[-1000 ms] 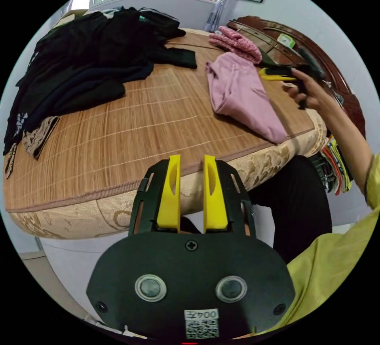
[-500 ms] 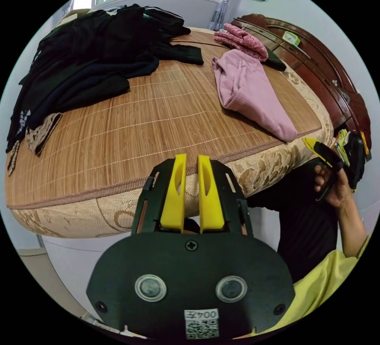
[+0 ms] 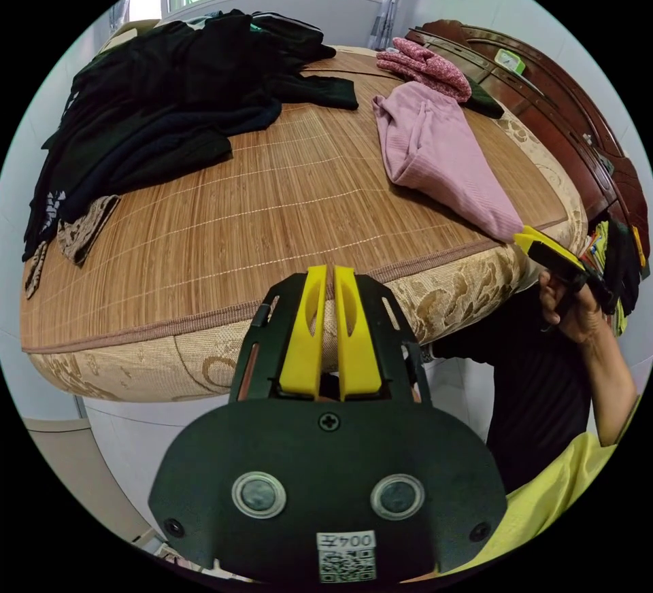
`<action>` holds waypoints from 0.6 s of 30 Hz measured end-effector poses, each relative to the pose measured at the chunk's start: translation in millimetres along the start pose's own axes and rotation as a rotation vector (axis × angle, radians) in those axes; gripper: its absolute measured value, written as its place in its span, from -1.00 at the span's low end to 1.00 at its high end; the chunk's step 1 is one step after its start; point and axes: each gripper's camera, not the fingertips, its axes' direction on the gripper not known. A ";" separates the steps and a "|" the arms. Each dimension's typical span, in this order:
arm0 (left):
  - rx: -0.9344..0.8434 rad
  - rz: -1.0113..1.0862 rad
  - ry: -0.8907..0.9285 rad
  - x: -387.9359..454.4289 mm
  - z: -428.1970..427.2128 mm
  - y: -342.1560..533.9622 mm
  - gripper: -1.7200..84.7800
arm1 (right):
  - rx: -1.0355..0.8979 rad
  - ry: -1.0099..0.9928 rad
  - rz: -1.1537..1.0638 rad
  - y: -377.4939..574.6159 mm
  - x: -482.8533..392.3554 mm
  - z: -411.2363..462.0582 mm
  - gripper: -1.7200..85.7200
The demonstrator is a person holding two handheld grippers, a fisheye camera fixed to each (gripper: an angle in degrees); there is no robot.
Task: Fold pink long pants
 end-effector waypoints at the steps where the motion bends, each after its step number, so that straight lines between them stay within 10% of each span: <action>1: -0.001 0.000 -0.001 0.1 -2.2 -0.1 -0.90 | -0.006 -0.003 -0.011 2.5 0.2 1.4 -0.68; 18: 0.001 -0.022 0.048 -19.6 -31.6 -12.5 -0.89 | -0.243 0.029 0.059 48.9 59.6 -45.7 -0.89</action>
